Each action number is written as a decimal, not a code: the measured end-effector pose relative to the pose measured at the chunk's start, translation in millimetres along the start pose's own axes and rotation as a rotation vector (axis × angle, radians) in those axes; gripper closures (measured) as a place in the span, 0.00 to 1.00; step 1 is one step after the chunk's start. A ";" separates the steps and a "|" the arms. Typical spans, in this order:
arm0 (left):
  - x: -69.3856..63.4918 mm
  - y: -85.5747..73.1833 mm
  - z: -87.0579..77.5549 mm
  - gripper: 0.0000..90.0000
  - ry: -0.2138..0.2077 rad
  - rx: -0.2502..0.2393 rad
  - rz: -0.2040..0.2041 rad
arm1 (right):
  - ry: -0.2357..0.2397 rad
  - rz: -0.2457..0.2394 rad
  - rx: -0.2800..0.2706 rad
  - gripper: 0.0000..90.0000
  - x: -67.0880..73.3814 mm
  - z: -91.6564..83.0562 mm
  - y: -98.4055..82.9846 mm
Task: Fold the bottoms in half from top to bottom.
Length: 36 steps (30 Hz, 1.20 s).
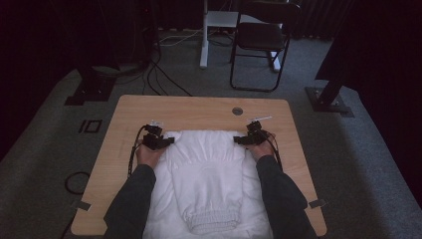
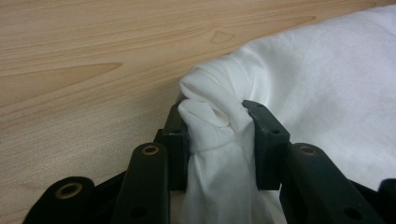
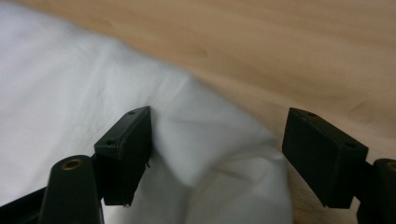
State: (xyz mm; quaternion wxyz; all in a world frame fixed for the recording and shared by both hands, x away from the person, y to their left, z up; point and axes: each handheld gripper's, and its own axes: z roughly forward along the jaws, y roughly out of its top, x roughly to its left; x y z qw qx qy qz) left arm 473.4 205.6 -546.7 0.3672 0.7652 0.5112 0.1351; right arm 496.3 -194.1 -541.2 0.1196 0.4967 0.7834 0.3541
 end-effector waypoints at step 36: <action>-15.7 45.2 -90.5 0.83 -0.129 -0.320 -0.003 | 0.095 -0.112 -0.314 0.92 5.1 -79.7 24.0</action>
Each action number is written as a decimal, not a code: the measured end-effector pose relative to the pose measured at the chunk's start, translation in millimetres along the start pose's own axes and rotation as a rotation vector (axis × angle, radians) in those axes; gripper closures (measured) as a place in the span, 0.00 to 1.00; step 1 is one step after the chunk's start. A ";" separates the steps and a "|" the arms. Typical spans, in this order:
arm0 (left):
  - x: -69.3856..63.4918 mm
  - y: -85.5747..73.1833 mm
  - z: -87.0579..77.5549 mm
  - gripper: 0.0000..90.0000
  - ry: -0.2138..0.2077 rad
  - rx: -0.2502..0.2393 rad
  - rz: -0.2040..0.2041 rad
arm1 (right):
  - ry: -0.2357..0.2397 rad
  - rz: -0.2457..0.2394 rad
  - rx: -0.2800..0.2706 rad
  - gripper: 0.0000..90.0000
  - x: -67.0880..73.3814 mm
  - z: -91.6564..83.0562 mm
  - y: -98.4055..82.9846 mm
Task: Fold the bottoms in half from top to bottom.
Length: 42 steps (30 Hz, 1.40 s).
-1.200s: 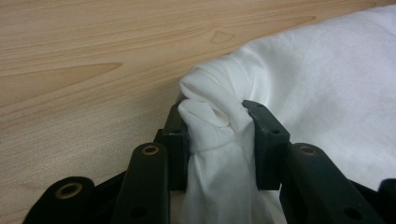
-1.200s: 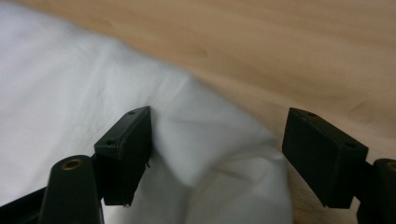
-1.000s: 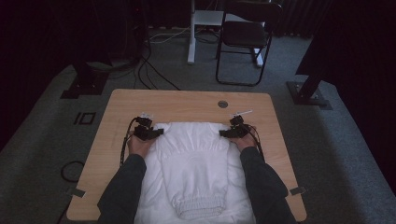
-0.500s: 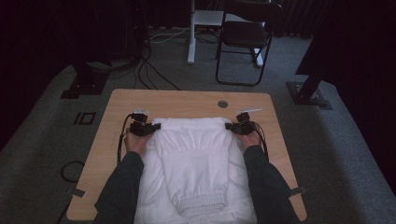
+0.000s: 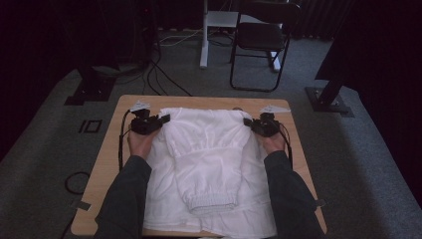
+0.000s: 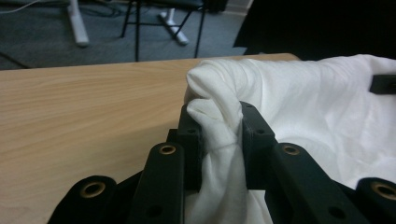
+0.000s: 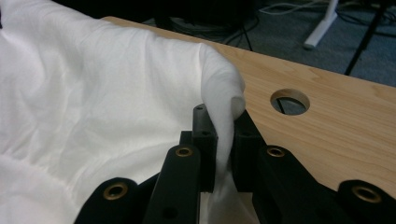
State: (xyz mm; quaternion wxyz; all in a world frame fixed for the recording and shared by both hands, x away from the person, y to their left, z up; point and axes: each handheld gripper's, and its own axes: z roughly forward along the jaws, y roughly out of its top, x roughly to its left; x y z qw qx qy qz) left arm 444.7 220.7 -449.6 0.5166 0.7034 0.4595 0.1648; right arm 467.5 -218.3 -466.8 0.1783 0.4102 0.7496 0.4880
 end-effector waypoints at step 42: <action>-31.3 -106.4 9.2 0.81 0.174 0.294 0.168 | 0.052 -0.002 0.238 0.91 40.0 4.3 -108.2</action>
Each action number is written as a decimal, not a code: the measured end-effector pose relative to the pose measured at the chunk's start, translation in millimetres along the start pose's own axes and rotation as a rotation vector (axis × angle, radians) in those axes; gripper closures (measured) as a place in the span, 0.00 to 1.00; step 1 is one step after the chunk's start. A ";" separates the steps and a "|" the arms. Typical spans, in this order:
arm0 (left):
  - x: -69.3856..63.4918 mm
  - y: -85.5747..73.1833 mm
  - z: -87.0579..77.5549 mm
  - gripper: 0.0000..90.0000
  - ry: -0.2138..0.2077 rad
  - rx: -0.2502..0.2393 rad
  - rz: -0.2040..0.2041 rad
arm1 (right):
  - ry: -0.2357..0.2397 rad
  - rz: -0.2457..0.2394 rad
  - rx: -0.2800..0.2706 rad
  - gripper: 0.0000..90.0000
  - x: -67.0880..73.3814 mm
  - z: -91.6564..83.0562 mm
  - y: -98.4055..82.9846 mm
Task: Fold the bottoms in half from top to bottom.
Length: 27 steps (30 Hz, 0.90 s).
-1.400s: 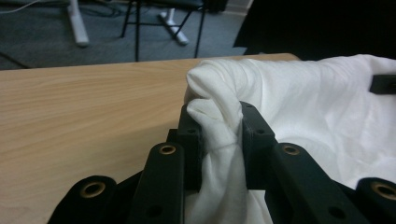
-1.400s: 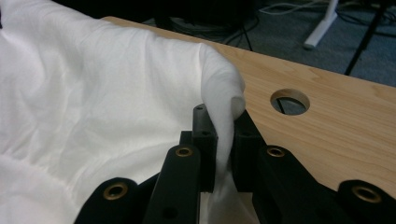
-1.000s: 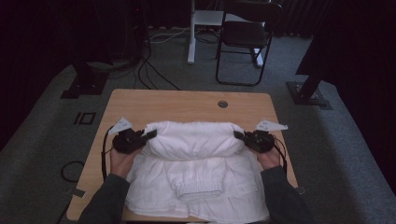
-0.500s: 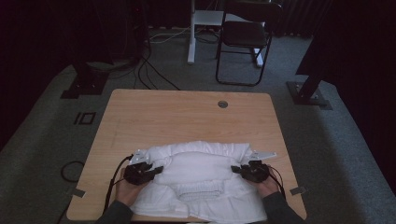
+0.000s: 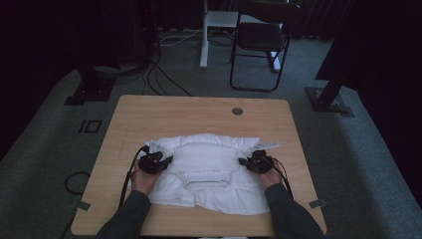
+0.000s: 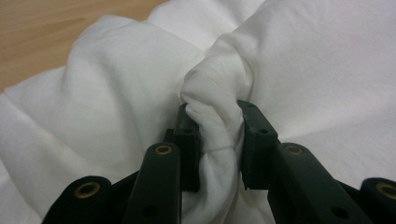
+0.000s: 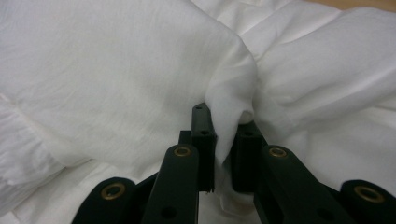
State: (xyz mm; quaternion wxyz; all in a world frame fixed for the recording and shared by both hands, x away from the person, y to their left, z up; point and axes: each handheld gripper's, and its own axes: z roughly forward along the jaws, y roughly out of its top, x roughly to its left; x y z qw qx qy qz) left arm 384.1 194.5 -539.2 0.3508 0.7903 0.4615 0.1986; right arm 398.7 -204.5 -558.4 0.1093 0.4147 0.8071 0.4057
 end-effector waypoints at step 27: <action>17.4 25.7 -105.7 0.79 -0.205 -0.303 -0.159 | 0.074 -0.081 -0.367 0.90 12.2 -92.5 42.2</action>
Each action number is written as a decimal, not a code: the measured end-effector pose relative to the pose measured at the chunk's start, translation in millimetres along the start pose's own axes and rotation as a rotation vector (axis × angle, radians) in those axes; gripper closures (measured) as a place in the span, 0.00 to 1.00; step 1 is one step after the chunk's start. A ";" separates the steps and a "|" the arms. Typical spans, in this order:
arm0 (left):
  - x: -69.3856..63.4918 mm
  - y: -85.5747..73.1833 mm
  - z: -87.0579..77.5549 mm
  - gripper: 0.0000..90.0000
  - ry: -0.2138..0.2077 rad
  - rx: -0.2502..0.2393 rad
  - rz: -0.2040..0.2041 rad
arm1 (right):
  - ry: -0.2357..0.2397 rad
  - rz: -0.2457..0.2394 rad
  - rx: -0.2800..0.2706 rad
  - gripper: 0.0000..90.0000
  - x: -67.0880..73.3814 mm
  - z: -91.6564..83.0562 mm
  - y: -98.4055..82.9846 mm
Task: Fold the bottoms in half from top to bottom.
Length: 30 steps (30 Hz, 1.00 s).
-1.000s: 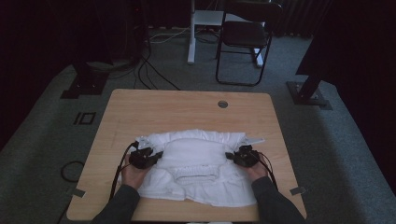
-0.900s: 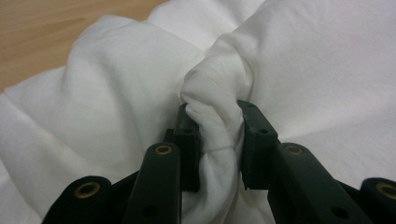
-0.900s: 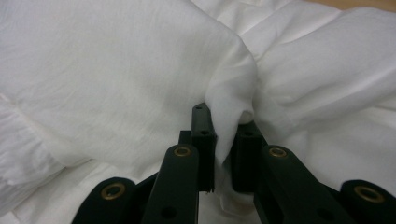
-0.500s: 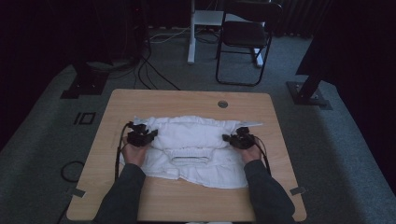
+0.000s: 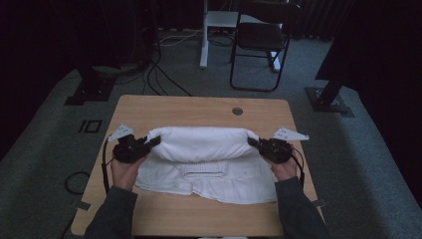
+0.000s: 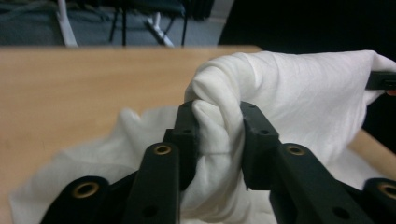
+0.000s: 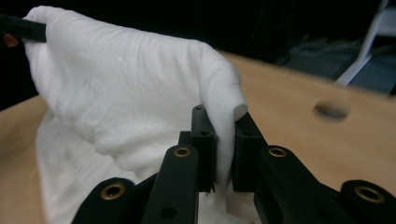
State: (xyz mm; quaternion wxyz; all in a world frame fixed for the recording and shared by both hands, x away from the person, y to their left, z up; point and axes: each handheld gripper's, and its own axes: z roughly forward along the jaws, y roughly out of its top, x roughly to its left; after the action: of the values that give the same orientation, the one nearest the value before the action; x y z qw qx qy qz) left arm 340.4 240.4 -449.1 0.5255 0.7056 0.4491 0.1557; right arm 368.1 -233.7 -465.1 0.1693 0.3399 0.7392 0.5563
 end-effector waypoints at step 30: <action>-36.3 -81.5 54.8 0.66 0.280 0.283 0.258 | -0.098 -0.045 0.290 0.67 86.5 40.9 -78.8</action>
State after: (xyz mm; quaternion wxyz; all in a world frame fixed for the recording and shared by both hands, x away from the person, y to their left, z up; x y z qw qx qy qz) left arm 320.2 182.1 -533.7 0.3296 0.7953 0.4410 0.2536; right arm 307.4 -156.9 -541.1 0.1665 0.3709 0.8101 0.4224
